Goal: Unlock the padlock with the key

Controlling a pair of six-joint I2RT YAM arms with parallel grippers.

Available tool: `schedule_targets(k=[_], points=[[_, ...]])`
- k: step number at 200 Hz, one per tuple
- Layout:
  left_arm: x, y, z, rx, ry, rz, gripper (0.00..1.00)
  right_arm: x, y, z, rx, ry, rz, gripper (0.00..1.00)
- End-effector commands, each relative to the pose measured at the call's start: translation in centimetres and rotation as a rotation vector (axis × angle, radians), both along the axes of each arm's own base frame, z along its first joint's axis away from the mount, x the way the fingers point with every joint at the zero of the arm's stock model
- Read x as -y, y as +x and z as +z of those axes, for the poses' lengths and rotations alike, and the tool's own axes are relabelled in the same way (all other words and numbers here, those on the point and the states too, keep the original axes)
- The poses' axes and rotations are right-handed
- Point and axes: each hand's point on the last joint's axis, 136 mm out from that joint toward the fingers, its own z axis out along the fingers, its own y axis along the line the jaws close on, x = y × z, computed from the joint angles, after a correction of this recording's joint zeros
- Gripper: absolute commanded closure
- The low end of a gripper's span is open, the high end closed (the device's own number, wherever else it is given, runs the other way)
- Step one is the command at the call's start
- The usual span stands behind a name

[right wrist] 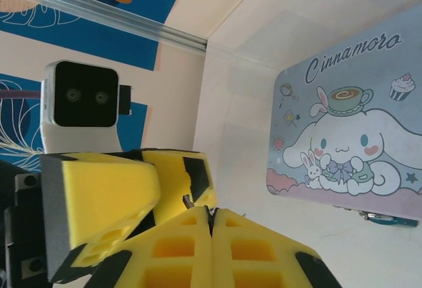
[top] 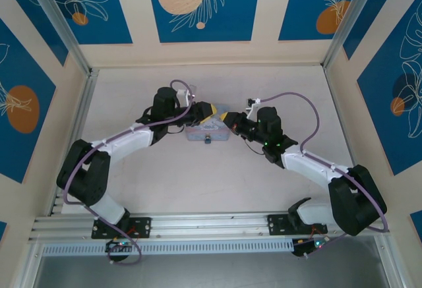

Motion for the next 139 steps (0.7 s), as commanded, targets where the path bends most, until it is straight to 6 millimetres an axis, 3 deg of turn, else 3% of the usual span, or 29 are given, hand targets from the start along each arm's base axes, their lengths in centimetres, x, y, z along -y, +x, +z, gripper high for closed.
schedule_targets(k=[1,65,85,108,139], points=[[0.68,-0.11,-0.25,0.006,-0.009,-0.006,0.67,-0.21,0.01,0.1,-0.008,0.03,0.01,1.0],[1.08,-0.2,-0.47,0.004,-0.006,-0.011,0.79,-0.16,0.13,-0.4,-0.021,0.028,0.008,1.0],[1.21,-0.2,-0.48,0.003,-0.005,-0.013,0.86,-0.19,0.14,-0.47,-0.025,0.029,0.008,1.0],[1.46,-0.25,-0.47,0.005,-0.004,-0.021,1.0,-0.1,0.13,-0.54,-0.027,0.028,0.007,1.0],[1.51,-0.22,-0.47,0.003,0.001,-0.014,1.0,0.35,0.19,-0.55,-0.037,0.029,0.005,0.98]])
